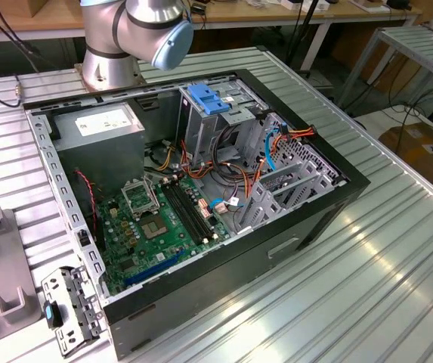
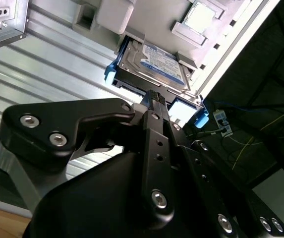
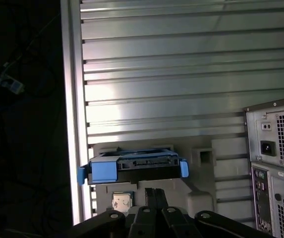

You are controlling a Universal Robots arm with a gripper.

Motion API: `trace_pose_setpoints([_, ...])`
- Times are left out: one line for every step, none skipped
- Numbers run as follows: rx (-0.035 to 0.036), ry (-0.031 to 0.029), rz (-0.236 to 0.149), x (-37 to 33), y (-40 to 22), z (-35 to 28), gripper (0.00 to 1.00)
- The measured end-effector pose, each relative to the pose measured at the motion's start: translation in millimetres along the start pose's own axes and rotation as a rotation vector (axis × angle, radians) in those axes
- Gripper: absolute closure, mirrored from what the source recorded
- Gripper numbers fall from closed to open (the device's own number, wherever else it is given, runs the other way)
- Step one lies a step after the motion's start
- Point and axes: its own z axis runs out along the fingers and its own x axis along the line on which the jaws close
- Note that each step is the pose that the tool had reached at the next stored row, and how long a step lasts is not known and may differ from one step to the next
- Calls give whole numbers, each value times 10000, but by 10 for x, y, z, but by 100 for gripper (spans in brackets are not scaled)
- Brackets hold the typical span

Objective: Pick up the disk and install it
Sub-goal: 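Reach for the disk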

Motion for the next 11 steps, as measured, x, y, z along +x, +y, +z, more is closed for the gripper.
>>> trace_pose_setpoints([-1, 0, 0, 15, -1, 0, 89])
trace_pose_setpoints([-1, 0, 1, 31, -2, 0, 89])
trace_pose_setpoints([-1, -1, 0, 49, -4, 0, 89])
trace_pose_setpoints([-1, 0, 0, 92, -7, -1, 89])
trace_pose_setpoints([0, 0, 0, 128, -10, -2, 89])
trace_pose_setpoints([0, 1, 0, 174, -12, -3, 89])
trace_pose_setpoints([-1, -1, 0, 208, -11, -2, 89])
trace_pose_setpoints([-1, 0, -1, 239, -2, -2, 89])
trace_pose_setpoints([-1, 0, -1, 258, 8, -1, 89])
trace_pose_setpoints([0, 1, 0, 295, 25, 1, 89])
trace_pose_setpoints([-1, -1, 0, 315, 31, 2, 89])
